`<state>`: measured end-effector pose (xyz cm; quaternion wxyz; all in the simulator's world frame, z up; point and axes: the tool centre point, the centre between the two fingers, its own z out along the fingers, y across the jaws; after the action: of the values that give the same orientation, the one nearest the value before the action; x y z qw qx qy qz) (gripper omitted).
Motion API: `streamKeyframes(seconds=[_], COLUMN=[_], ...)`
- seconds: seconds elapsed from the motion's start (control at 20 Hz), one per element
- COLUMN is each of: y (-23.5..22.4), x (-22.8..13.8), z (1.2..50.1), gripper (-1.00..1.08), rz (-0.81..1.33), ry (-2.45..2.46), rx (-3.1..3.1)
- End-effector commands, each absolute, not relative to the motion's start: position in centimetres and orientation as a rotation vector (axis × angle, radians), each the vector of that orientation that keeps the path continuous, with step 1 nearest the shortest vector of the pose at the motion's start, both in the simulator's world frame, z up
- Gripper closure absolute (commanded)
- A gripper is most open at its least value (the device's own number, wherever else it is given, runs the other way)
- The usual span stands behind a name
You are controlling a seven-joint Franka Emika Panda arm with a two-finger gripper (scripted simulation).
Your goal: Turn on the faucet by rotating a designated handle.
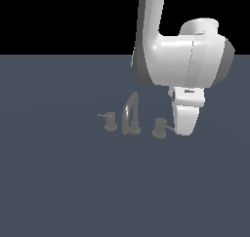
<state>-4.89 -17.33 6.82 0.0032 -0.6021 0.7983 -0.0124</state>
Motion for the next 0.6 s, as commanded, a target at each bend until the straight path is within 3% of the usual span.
streamKeyframes(seconds=[0.0,0.3,0.35,0.55], y=[-15.0,-12.2,-15.4,-12.5], x=[-5.3,-6.2,-6.1,-5.2], z=[6.6,6.4,6.8,6.6], gripper=[1.08,1.08,1.08,1.08], rz=[-0.019,-0.001,-0.033,-0.019], ry=[2.484,2.477,2.519,2.5], rx=[-1.917,-1.933,-1.873,-1.9])
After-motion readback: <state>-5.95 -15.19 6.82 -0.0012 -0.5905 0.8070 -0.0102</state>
